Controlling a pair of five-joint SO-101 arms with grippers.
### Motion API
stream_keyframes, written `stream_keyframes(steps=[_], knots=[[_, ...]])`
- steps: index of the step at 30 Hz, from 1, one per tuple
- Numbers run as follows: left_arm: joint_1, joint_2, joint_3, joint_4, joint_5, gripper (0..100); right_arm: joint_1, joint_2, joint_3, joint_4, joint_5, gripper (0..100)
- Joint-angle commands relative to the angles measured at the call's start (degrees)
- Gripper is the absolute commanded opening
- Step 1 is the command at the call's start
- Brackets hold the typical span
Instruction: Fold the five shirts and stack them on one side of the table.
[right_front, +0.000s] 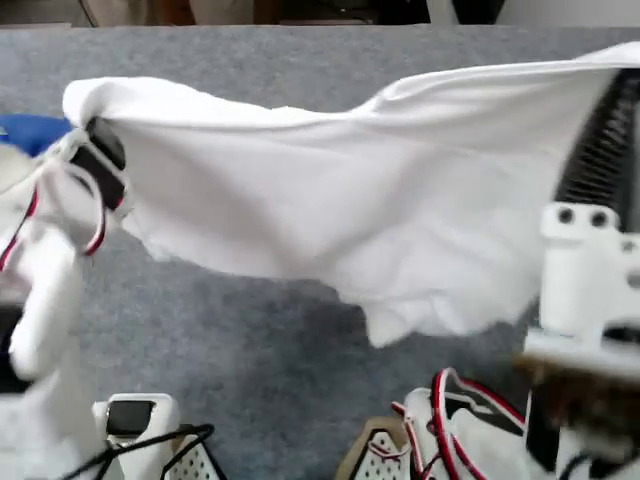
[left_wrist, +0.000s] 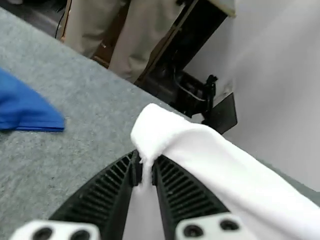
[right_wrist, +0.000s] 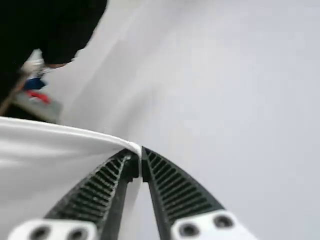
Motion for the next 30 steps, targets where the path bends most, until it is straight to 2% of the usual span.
stream_keyframes(steps=[1, 9, 14, 21, 30], knots=[[0.5, -0.6, -9.2, 4.7, 0.2, 2, 3.3, -0.9, -0.5, -6.1, 3.5, 0.5], [0.4, -0.7, -17.1, 11.8, 0.1, 2, 3.4, -3.5, -0.5, -16.9, 9.4, 0.5], [0.4, -0.7, -17.1, 15.1, 0.1, 2, 3.2, -3.4, 2.5, -18.1, 9.7, 0.5], [0.4, -0.7, -5.6, 14.5, 0.1, 2, 1.1, -3.6, 13.1, -17.8, 9.9, 0.5], [0.1, -0.7, 10.8, 4.1, -1.7, 2, -6.3, -3.4, 30.2, -19.5, 12.0, 0.5]])
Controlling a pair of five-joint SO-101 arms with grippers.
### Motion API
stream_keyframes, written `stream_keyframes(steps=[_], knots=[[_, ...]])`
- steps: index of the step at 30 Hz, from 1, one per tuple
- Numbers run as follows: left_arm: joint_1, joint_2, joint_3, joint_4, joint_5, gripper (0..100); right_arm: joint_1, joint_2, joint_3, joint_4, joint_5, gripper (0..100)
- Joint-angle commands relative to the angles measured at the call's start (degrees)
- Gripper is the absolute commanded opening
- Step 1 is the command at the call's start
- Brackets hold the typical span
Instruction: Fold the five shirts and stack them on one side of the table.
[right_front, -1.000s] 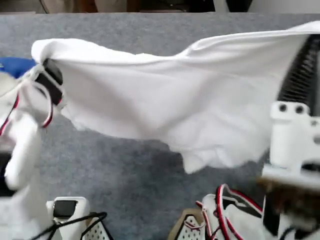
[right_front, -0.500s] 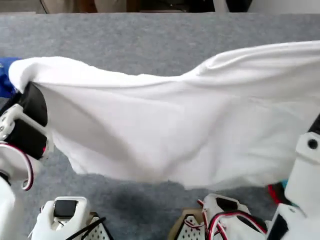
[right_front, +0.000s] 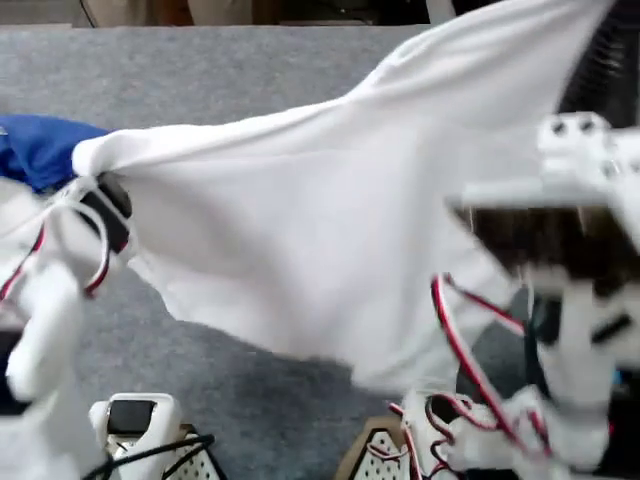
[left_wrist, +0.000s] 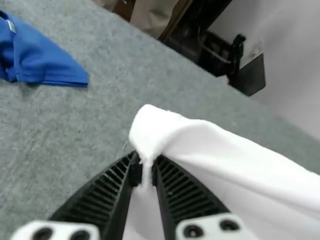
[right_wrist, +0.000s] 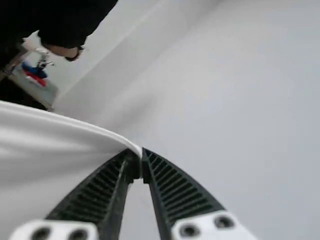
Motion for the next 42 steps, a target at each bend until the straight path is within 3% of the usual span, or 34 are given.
stream_keyframes(steps=[1, 14, 23, 29, 32, 37, 42], knots=[[-0.1, 0.0, 5.2, -4.9, -0.8, 2, -1.6, -0.3, 5.6, -3.5, 0.5, 0.5], [-0.1, 0.5, 20.9, -19.3, -1.5, 2, -1.9, -0.3, 25.5, -11.9, 0.4, 0.5], [-0.1, 0.7, 26.5, -20.7, -1.5, 2, -1.6, -0.3, 27.3, -11.9, 0.7, 0.5], [-0.2, 0.9, 42.5, -33.0, -1.5, 2, -2.2, -0.7, 34.1, -7.9, 3.3, 0.5], [0.2, 0.9, 49.9, -39.9, -1.9, 2, -3.3, -0.7, 41.5, -7.3, 0.4, 0.5], [0.3, 0.9, 62.9, -50.8, -8.7, 2, -3.6, -0.8, 56.5, -12.8, -8.0, 0.5], [0.3, 0.9, 70.7, -54.2, -14.6, 2, -3.3, -0.8, 71.3, -23.0, -13.1, 0.5]])
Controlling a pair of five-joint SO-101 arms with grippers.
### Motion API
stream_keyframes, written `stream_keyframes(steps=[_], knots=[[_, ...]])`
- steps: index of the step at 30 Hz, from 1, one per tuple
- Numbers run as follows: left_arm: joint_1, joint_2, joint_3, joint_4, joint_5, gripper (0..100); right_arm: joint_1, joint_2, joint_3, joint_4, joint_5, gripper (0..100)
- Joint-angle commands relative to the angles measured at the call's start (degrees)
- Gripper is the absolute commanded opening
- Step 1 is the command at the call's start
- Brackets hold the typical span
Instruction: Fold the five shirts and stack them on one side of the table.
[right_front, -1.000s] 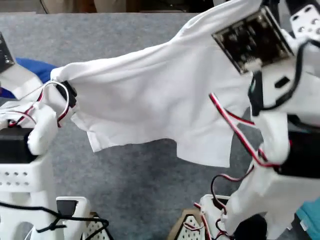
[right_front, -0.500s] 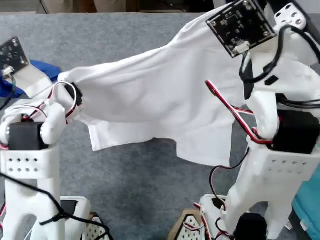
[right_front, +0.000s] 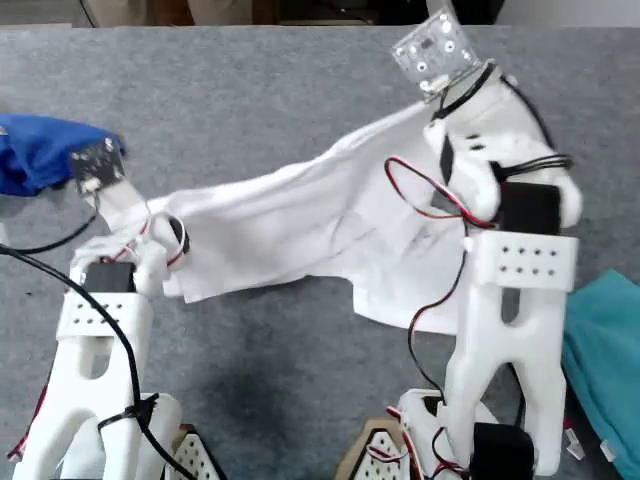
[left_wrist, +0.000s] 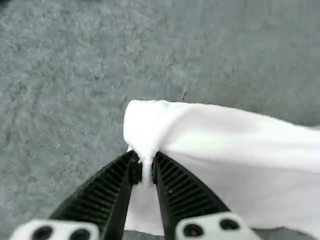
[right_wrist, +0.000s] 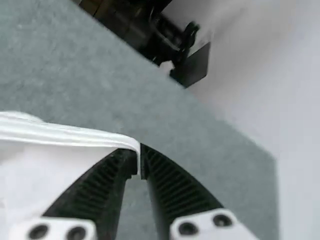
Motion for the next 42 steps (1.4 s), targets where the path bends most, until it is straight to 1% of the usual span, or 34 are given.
stream_keyframes(steps=[1, 3, 6, 8, 10, 13, 19, 21, 26, 29, 32, 34, 37, 39, 42], knots=[[0.3, 0.0, 3.3, -2.1, -4.3, 2, -0.4, -1.1, 9.4, -8.0, -3.1, 0.5], [0.3, 0.0, 5.4, -2.2, -6.6, 4, -0.3, -1.1, 14.8, -12.1, -3.6, 0.5], [0.3, 0.0, 7.7, -1.2, -7.8, 14, 0.1, -0.7, 22.3, -18.1, -4.0, 0.5], [-0.3, 0.0, 7.6, 2.5, -8.4, 21, 0.1, -0.7, 26.6, -22.1, -4.0, 0.5], [-0.3, 0.0, 6.3, 7.4, -8.8, 25, 0.5, -0.7, 30.1, -25.7, -3.9, 0.5], [-0.6, 0.0, 3.3, 12.2, -9.0, 24, 1.3, -0.7, 31.9, -27.1, -3.9, 0.5], [-7.8, 0.0, -9.1, 18.8, -8.7, 24, 1.8, -0.6, 33.2, -27.4, -3.9, 0.5], [-8.8, 0.0, -12.7, 19.8, -8.6, 24, 1.8, -0.6, 34.0, -27.5, -3.9, 0.5], [-8.5, 0.6, -16.4, 20.0, -8.4, 21, 1.7, -0.6, 37.1, -30.9, -3.9, 0.5], [-8.5, 3.8, -15.7, 16.9, -3.8, 21, 1.7, -0.6, 37.7, -31.7, -3.9, 0.5], [-8.1, 10.5, -16.2, 13.7, 1.9, 21, 1.8, -0.6, 37.8, -31.7, -3.9, 0.5], [-6.7, 15.7, -17.1, 13.2, 3.8, 21, 1.8, -0.5, 37.8, -31.7, -3.9, 0.5], [-5.8, 20.7, -19.6, 17.9, 3.4, 21, 1.8, 1.2, 37.4, -31.8, -3.9, 0.5], [-6.0, 21.2, -21.0, 20.7, 3.4, 21, 1.8, 2.5, 36.8, -31.8, -3.9, 0.5], [-5.8, 21.2, -21.9, 21.9, 1.9, 21, 1.9, 4.0, 35.6, -31.8, -3.9, 0.5]])
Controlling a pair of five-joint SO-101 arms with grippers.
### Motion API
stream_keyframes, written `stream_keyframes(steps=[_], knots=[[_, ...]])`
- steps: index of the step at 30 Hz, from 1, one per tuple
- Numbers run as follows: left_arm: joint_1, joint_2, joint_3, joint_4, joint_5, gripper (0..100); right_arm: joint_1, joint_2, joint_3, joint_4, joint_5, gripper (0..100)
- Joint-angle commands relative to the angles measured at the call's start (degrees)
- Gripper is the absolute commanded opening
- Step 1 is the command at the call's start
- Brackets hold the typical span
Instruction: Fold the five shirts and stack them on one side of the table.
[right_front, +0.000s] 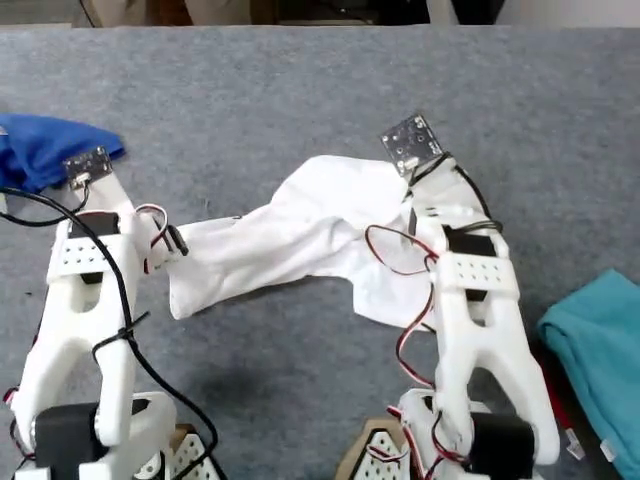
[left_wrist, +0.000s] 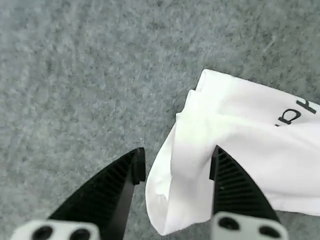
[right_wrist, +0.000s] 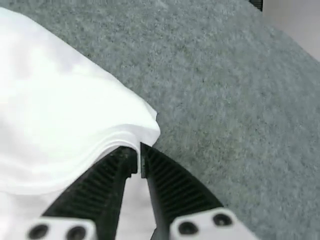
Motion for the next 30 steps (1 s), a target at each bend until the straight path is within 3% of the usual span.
stream_keyframes(steps=[1, 5, 10, 15, 21, 30], knots=[[0.6, 0.2, -3.3, 0.7, -1.0, 21, 1.1, 0.9, -2.3, -1.1, -0.4, 0.5], [1.2, 0.7, -3.0, -1.3, -0.9, 21, 1.1, 1.2, -2.3, -1.1, -0.4, 0.5], [4.8, 0.7, -3.0, -1.8, -0.8, 7, 1.1, 1.3, -2.3, -1.1, -0.4, 0.5], [9.8, 0.7, -1.9, -5.3, -0.8, 2, 1.1, 1.3, -2.3, -1.1, -0.4, 0.5], [10.4, 0.7, -1.2, -8.3, 1.3, 2, 1.1, 1.3, -2.4, -1.1, -0.4, 0.5], [10.7, 0.7, 1.4, -4.6, -1.1, 2, 1.1, 1.3, -2.4, -1.1, -0.4, 0.5]])
